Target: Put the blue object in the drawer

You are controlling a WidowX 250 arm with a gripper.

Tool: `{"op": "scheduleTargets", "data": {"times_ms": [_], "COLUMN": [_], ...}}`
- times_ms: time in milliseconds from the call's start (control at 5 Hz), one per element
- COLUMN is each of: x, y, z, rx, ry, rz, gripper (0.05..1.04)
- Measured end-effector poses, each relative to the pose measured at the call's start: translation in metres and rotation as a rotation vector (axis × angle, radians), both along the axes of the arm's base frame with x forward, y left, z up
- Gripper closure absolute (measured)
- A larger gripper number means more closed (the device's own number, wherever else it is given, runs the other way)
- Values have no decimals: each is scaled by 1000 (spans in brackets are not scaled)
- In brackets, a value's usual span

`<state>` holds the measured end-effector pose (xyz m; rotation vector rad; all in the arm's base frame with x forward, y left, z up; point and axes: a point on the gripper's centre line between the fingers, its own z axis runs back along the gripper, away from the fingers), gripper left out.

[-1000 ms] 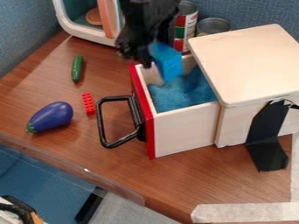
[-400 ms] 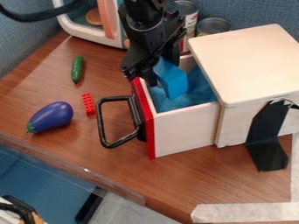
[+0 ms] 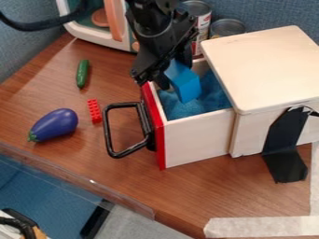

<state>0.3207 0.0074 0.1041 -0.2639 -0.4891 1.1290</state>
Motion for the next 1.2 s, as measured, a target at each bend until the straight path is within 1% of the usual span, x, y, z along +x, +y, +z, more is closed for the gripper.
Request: {"op": "scheduleTargets", "data": {"times_ms": [200,400,600,800,1000,1200], "x": [5,6,1,-6,-12,-19], "y": [2,3,9,30,44,65], "z": [-4,-3,-3,4,15,30], "rx": [7,-9,1,14,10,18], "ry": [-16,-28,10,30,50,54], "rz": [8,17,-20,0,-3,-13], "gripper": [399,124,78,81,83,83]}}
